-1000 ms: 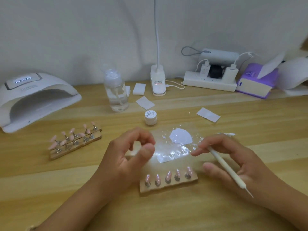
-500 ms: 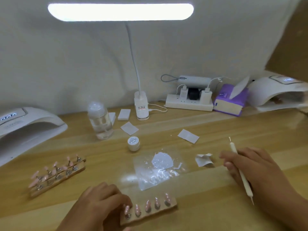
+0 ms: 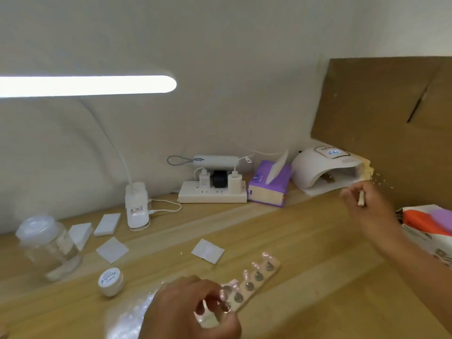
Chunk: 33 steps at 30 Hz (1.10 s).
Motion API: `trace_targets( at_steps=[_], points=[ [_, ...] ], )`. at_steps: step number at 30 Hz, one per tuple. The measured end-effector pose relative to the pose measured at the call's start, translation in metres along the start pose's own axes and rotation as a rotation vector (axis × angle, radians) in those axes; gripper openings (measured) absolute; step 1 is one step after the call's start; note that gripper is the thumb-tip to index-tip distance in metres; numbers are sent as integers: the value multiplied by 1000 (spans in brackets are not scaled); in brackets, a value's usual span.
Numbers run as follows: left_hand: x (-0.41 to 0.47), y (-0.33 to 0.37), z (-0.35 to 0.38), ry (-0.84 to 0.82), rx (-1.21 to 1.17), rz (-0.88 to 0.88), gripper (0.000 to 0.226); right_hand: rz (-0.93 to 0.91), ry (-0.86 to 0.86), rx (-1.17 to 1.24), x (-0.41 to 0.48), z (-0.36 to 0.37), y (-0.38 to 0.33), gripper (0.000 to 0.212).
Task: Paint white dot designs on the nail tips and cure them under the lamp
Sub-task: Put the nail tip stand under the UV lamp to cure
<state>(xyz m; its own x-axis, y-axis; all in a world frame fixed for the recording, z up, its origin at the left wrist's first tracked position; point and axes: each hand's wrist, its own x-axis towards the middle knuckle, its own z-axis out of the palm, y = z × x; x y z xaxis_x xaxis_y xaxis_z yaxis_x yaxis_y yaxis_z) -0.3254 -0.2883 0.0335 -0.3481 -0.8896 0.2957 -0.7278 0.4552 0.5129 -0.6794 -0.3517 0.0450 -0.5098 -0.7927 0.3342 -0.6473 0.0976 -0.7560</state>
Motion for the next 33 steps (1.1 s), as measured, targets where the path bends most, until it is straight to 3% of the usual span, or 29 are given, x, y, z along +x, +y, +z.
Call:
trace_targets(
  at_steps=[2, 6, 8, 11, 14, 18, 23, 28, 33],
  points=[
    [24, 34, 29, 40, -34, 8, 14, 90, 74, -27, 24, 17, 14, 12],
    [83, 70, 85, 109, 91, -85, 29, 262, 201, -61, 58, 45, 36, 23],
    [104, 73, 108, 49, 131, -126, 34, 326, 206, -44, 75, 53, 41, 29],
    [125, 83, 132, 31, 105, -173, 32, 330, 175, -40, 100, 63, 45, 40],
    [136, 86, 145, 162, 79, -170, 20, 338, 164, -88, 117, 74, 48, 48],
    [145, 83, 154, 166, 47, -113, 39, 383, 188, -123, 132, 84, 53, 71],
    [151, 74, 162, 154, -45, -224, 25, 339, 213, -154, 135, 87, 54, 62],
    [147, 73, 161, 32, 25, -256, 33, 364, 297, -159, 112, 82, 51, 44],
    [143, 71, 158, 25, 30, -249, 32, 359, 302, -322, 86, 74, 46, 59]
  ],
)
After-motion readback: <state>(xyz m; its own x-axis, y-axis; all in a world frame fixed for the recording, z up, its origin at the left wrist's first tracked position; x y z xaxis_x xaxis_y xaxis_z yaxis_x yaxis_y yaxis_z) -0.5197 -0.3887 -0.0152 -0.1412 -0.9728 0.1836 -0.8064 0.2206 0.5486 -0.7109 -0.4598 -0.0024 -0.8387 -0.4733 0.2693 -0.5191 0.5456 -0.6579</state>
